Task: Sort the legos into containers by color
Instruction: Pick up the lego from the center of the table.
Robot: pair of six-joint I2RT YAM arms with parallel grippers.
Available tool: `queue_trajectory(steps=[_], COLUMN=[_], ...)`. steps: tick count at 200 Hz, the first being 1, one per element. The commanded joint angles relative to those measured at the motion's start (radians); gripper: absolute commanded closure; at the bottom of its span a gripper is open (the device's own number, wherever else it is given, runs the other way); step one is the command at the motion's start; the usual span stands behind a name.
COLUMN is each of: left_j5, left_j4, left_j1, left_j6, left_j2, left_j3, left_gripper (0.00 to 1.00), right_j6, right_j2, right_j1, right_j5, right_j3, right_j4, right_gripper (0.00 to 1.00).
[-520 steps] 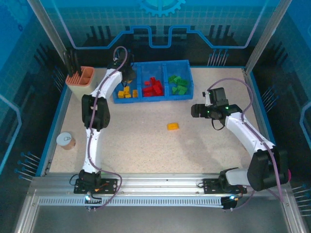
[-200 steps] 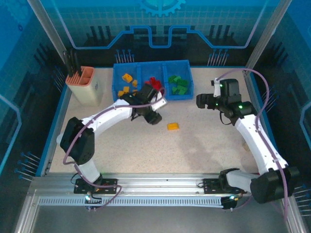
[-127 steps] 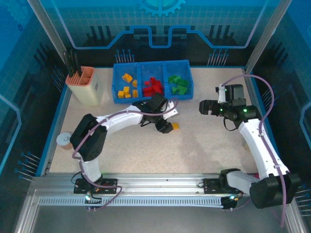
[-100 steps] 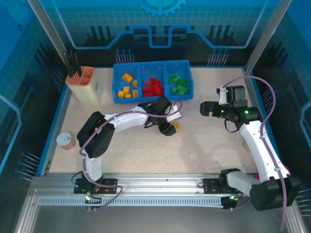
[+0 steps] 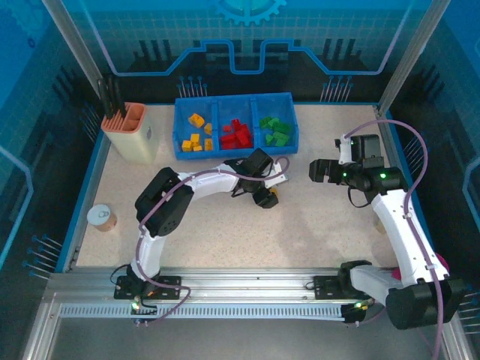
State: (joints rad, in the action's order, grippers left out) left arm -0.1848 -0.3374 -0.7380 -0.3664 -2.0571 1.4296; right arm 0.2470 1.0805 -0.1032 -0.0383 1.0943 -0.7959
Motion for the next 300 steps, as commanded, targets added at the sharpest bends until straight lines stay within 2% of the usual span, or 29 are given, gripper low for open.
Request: queue_trajectory(steps=[1, 56, 81, 138, 154, 227, 268, 300], left_j5=[0.002, 0.074, 0.154, 0.195, 0.202, 0.246, 0.241, 0.257], left_j4=[-0.049, -0.054, -0.028, 0.012, 0.013, 0.011, -0.004, -0.032], left_j1=[-0.009, -0.018, -0.028, -0.033, -0.034, -0.034, 0.006, 0.104], left_j6=[0.013, 0.02, 0.02, 0.013, 0.024, 0.088, 0.13, 0.216], left_j2=[-0.06, -0.089, -0.07, -0.06, -0.075, -0.1, 0.017, 0.197], left_j3=[0.021, 0.02, 0.006, 0.001, 0.014, 0.046, -0.052, -0.135], left_gripper=[0.44, 0.41, 0.39, 0.39, 0.44, 0.85, 0.91, 0.92], right_j6=[-0.002, -0.015, -0.018, -0.025, -0.023, -0.02, -0.014, 0.004], right_j2=[-0.008, 0.012, 0.021, 0.023, 0.019, 0.022, 0.029, 0.051], right_j1=[0.019, 0.022, 0.022, 0.022, 0.021, 0.021, 0.021, 0.021], right_j5=[-0.007, -0.022, -0.027, -0.025, -0.022, -0.016, -0.032, -0.056], right_j3=[0.005, -0.004, -0.005, -0.01, -0.011, -0.011, -0.028, -0.048], right_j4=[-0.019, 0.0, 0.007, 0.008, 0.008, 0.004, 0.032, 0.061], right_gripper=[0.0, 0.0, 0.0, 0.0, 0.0, 0.0, 0.0, 0.0])
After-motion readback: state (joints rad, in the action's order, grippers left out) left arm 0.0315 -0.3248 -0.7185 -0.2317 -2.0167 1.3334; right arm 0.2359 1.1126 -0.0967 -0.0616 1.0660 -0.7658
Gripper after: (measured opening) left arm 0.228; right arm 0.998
